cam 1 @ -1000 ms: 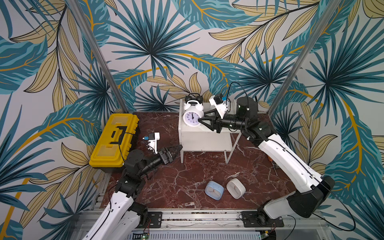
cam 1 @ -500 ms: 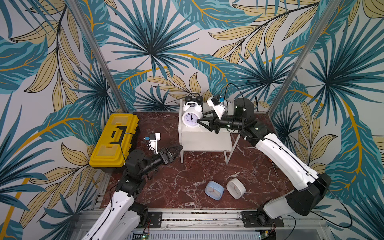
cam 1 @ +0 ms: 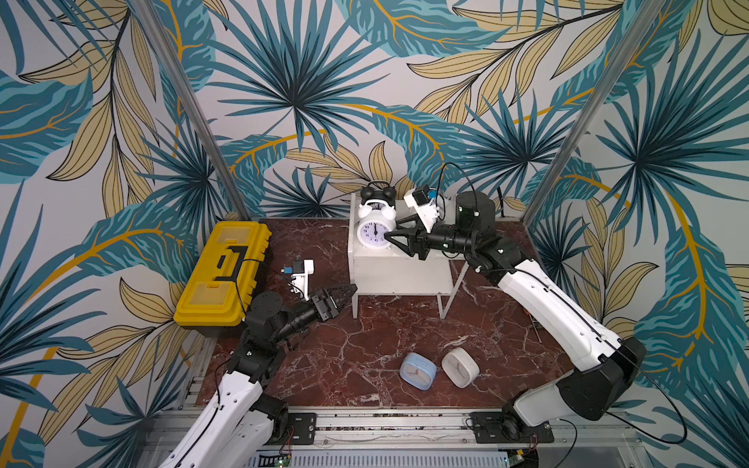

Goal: Place the alarm clocks on the shelf by style
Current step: Place the alarm on the shelf.

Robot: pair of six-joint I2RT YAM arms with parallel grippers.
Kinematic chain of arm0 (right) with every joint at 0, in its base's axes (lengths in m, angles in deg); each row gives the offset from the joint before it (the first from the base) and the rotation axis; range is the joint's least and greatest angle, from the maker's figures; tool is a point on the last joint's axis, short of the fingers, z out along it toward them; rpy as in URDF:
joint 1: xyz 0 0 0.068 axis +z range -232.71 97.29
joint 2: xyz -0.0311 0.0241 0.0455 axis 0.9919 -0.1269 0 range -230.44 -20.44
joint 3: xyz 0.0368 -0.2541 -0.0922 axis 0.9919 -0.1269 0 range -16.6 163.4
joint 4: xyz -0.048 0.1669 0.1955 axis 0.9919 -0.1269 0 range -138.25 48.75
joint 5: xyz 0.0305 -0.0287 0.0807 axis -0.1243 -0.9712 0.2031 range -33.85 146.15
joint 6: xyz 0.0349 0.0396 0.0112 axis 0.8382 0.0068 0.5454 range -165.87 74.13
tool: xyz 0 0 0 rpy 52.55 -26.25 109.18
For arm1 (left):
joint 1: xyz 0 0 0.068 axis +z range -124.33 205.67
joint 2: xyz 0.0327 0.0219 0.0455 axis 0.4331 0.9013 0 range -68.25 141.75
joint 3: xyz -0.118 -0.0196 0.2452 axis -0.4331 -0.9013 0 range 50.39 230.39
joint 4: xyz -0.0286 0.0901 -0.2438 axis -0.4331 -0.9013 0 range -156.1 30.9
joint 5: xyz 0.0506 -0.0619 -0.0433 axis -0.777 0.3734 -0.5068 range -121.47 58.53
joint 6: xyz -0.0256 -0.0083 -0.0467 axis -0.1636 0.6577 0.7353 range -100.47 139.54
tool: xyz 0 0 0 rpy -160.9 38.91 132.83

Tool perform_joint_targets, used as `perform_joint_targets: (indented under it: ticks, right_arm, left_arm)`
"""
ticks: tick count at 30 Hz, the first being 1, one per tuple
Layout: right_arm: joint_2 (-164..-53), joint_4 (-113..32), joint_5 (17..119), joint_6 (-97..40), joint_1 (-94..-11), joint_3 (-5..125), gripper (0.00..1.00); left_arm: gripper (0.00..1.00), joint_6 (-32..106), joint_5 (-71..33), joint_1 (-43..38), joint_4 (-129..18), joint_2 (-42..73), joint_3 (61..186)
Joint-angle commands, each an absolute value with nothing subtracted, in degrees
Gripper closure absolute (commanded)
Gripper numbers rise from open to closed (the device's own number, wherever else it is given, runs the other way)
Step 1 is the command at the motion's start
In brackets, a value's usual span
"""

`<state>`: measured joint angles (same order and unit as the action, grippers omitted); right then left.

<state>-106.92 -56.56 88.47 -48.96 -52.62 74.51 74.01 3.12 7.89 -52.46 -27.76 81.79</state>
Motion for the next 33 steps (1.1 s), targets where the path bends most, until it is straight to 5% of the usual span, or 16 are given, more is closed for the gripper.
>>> perform_joint_targets:
  ticks: [1,33]
  right_arm:
    - [-106.57,-56.89,87.71,-49.28,-52.56,73.67,0.52]
    - [-102.84,-57.15,82.82,-46.59,-52.61,70.48,0.51]
  left_arm:
    - [0.14,73.51,3.65,8.3,-50.93,-28.17,80.37]
    - [0.14,73.54,4.84,8.63,-50.21,-28.0,80.28]
